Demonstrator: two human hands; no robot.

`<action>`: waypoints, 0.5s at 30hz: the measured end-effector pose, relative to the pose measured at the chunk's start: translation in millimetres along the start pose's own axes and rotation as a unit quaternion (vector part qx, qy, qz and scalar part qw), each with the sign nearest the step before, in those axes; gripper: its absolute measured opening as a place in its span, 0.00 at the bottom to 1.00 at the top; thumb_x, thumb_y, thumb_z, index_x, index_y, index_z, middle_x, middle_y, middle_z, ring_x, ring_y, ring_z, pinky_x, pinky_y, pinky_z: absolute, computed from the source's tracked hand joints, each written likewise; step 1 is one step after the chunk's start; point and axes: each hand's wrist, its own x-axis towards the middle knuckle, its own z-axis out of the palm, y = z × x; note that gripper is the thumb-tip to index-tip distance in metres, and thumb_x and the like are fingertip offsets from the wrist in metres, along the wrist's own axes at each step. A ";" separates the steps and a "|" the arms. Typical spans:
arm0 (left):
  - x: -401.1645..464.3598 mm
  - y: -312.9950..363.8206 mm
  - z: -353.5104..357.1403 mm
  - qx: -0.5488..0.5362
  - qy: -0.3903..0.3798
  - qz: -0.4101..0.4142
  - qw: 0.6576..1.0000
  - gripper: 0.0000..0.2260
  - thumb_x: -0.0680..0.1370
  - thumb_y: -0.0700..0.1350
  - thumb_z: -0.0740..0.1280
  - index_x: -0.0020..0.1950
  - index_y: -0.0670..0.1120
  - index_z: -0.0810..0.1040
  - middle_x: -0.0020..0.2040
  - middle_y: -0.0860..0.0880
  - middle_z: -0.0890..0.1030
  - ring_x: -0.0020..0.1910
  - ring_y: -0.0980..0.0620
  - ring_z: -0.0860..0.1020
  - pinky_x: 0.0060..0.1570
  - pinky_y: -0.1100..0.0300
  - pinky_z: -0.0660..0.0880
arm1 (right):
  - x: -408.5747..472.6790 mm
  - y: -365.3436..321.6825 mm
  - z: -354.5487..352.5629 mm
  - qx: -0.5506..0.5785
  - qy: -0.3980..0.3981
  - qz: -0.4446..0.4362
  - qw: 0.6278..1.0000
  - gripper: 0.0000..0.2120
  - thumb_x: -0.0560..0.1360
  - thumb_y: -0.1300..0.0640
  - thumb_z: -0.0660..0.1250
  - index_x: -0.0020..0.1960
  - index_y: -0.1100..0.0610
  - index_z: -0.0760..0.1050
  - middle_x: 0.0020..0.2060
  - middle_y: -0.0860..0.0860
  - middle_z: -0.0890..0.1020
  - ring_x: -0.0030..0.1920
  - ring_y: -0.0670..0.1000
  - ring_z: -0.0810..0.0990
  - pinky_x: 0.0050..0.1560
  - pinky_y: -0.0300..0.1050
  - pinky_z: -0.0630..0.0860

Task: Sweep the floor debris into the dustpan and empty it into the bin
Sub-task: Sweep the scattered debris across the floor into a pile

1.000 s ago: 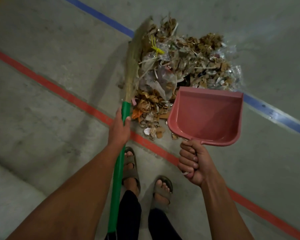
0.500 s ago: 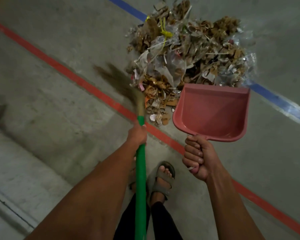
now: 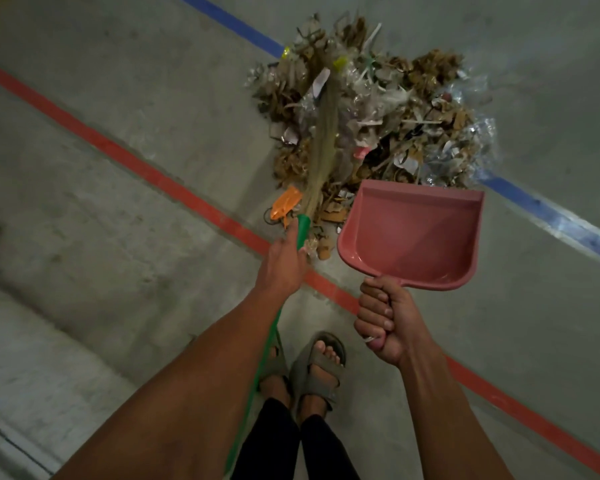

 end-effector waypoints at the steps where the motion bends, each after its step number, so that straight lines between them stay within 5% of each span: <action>1: -1.9 -3.1 -2.5 0.006 0.013 -0.003 1.000 0.30 0.85 0.50 0.59 0.85 0.54 0.50 0.62 0.38 0.76 0.59 0.37 0.76 0.54 0.46 0.73 | 0.3 -1.5 2.1 -0.003 -0.002 -0.002 1.000 0.19 0.79 0.58 0.60 0.32 0.52 0.60 0.19 0.45 0.57 0.16 0.43 0.54 0.23 0.38 0.44; 8: -14.0 -33.4 -13.0 -0.025 0.075 -0.003 0.997 0.28 0.85 0.54 0.57 0.84 0.58 0.50 0.67 0.42 0.76 0.60 0.39 0.77 0.55 0.46 0.75 | 0.6 -1.9 8.8 -0.003 -0.004 0.000 1.000 0.19 0.80 0.58 0.61 0.32 0.52 0.60 0.19 0.45 0.57 0.19 0.45 0.48 0.23 0.38 0.45; 15: -44.4 -44.6 -20.0 -0.105 0.130 -0.109 0.980 0.27 0.85 0.54 0.56 0.83 0.56 0.50 0.64 0.41 0.79 0.59 0.37 0.79 0.58 0.41 0.77 | -2.4 2.3 20.1 -0.014 -0.006 0.003 1.000 0.18 0.79 0.58 0.61 0.33 0.51 0.59 0.19 0.45 0.57 0.16 0.43 0.53 0.22 0.38 0.46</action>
